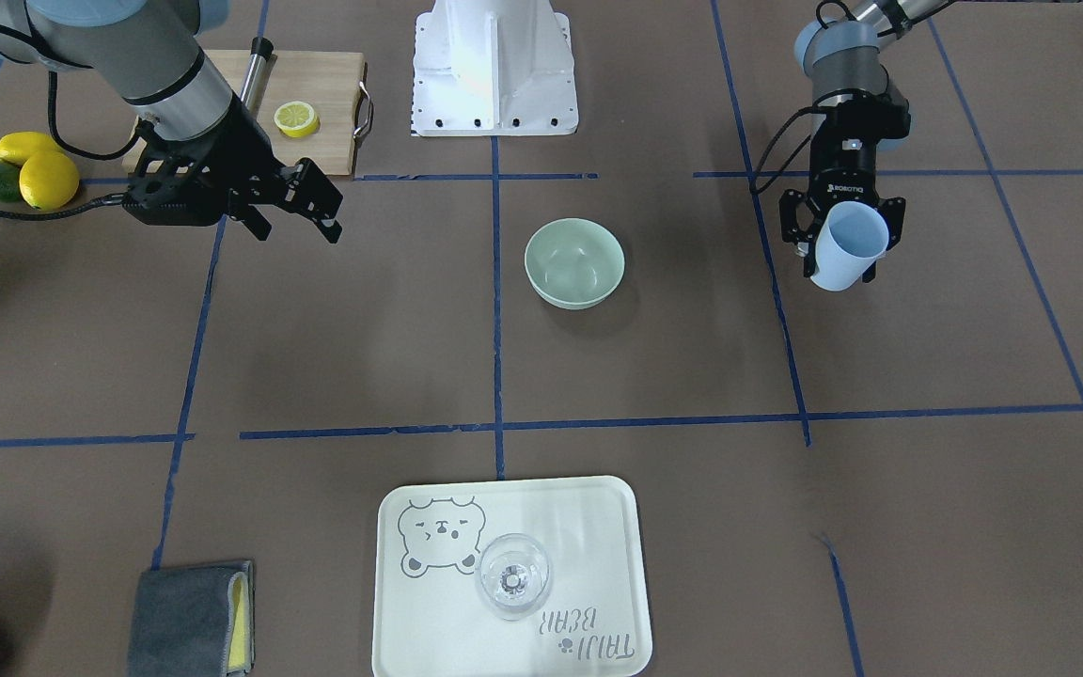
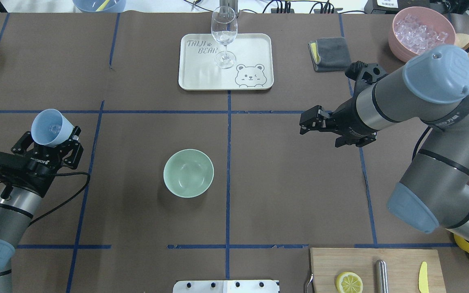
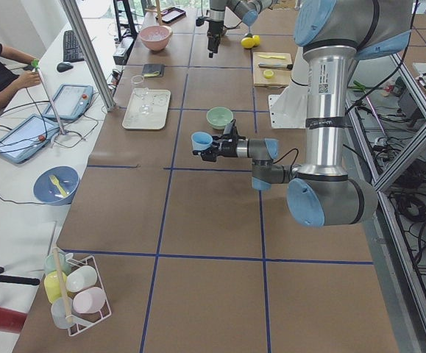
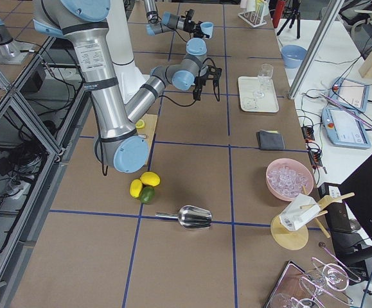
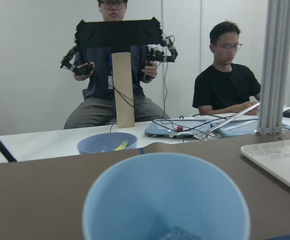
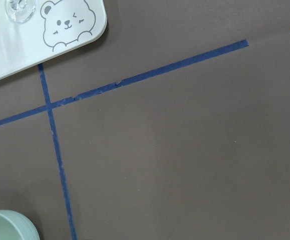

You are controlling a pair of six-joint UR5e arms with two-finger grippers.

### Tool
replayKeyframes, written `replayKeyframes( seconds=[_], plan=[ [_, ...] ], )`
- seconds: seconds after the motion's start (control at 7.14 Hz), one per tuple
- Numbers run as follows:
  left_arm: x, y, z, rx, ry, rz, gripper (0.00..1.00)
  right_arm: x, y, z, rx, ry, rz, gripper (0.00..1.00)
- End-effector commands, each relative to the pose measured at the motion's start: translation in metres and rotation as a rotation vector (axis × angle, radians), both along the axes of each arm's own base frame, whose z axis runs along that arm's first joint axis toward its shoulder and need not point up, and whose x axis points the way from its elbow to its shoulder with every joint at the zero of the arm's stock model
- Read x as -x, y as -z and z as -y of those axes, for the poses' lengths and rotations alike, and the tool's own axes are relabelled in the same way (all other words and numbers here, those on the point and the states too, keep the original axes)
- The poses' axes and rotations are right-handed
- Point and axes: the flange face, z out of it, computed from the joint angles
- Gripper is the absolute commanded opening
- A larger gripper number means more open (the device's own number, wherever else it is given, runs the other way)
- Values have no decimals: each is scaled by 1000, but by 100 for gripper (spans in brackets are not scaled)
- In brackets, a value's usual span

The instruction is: Pour ice into bowl

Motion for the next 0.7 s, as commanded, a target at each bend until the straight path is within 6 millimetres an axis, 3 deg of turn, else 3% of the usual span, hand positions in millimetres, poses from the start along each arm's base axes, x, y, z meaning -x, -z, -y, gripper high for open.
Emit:
replayKeyframes(
  seconds=[0.0,0.14,0.42,0.56],
  plan=[
    [-43,56,-12,-72,-35,132,0,-2,-4,1,2,-10,-9,100],
    [-70,89,-14,-109,-34,248,0,0,-7,1,5,-11,-14,100],
    [-96,109,-22,-120,-63,249,0,1,-11,2,9,-12,-21,100],
    [-123,109,-26,-125,-85,432,0,2,-12,2,11,-10,-23,100]
  ],
)
